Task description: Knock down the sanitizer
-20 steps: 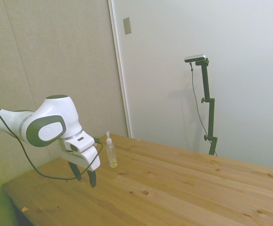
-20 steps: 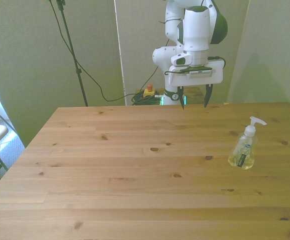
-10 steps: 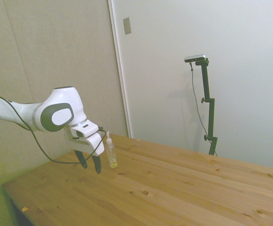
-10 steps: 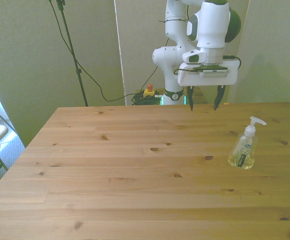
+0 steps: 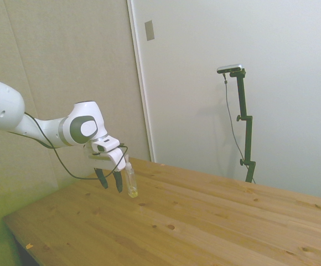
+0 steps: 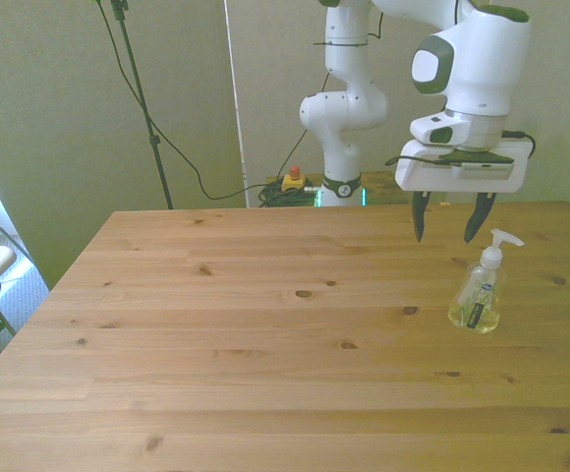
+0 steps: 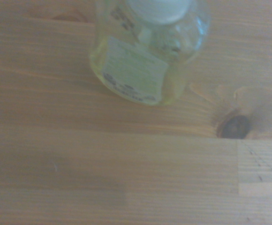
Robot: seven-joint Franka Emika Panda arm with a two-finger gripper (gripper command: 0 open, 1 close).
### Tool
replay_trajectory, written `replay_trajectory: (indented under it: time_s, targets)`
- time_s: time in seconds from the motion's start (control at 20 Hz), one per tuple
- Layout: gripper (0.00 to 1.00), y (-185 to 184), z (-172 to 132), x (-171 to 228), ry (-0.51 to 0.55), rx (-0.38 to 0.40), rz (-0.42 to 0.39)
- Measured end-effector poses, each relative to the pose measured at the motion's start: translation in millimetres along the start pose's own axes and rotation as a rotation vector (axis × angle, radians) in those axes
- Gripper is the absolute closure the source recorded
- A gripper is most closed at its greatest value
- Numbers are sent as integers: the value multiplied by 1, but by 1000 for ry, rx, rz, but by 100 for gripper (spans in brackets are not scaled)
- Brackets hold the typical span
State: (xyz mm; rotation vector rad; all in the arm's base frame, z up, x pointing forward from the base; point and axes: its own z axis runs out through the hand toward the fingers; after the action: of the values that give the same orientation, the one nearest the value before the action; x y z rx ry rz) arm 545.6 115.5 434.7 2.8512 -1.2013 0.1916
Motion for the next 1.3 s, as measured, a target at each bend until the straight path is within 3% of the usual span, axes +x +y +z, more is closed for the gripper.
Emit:
replay_trajectory:
  time_s: [0.5, 1.3]
  targets:
    - [100, -47, 18, -9, -7, -31, -7]
    - [100, -74, 26, 21, -4, -56, 24]
